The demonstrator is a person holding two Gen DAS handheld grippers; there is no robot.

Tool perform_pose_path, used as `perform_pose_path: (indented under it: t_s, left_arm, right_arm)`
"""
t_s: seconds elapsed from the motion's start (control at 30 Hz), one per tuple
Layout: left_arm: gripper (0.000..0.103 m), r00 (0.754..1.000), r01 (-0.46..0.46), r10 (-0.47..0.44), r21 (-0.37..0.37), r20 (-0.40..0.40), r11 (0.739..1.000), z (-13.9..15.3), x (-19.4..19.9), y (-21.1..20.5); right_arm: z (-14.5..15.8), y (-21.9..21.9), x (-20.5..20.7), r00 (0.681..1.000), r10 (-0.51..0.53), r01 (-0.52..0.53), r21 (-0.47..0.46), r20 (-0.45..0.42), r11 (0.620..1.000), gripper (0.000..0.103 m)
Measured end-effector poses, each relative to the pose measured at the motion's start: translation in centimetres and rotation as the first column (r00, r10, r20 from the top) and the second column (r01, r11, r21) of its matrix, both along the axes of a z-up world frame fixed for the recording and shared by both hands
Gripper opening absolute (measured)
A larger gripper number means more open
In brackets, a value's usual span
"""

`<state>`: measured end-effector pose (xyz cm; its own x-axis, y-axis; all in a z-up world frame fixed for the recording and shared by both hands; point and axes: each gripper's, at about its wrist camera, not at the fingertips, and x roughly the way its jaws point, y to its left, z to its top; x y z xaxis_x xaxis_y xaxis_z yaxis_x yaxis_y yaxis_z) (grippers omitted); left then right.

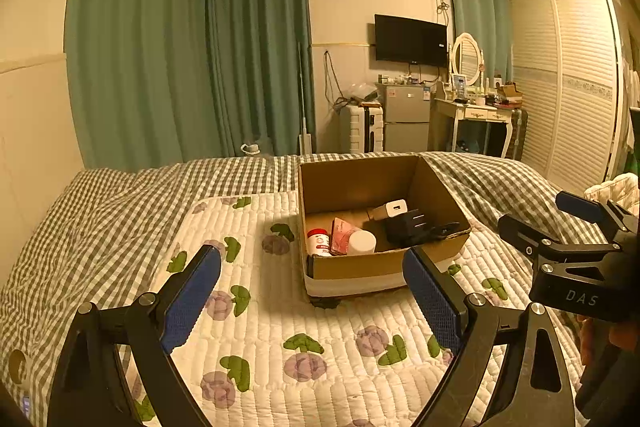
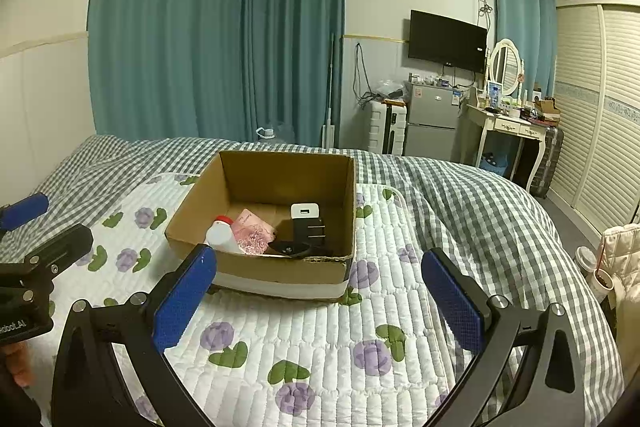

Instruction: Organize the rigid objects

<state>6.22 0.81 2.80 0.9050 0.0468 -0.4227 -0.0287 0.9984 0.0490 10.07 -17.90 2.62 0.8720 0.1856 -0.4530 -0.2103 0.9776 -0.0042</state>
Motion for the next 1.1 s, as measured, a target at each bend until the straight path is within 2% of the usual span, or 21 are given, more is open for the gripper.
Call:
perform_pose_path:
  t_s: [0.67, 0.93, 1.1]
  left_arm:
    - [0.094, 1.0, -0.003, 0.003, -0.002, -0.004, 1.0, -0.02, -0.04, -0.04]
    - [0.094, 1.0, -0.009, 0.009, -0.023, 0.005, 1.0, 0.02, -0.12, 0.21]
    - [0.094, 1.0, -0.01, 0.01, -0.012, 0.021, 1.0, 0.04, -0.42, 0.04]
  right_arm:
    - [-0.44, 0.19, 0.22, 1.0, -0.01, 0.01, -0.004, -0.015, 1.0, 0.103]
    - [-0.81, 0.52, 0.25, 1.0, -0.015, 0.015, -0.007, -0.021, 1.0, 0.103]
    - [-0.98, 0.58, 0.19, 1.0, -0.012, 0.012, -0.005, -0.022, 1.0, 0.103]
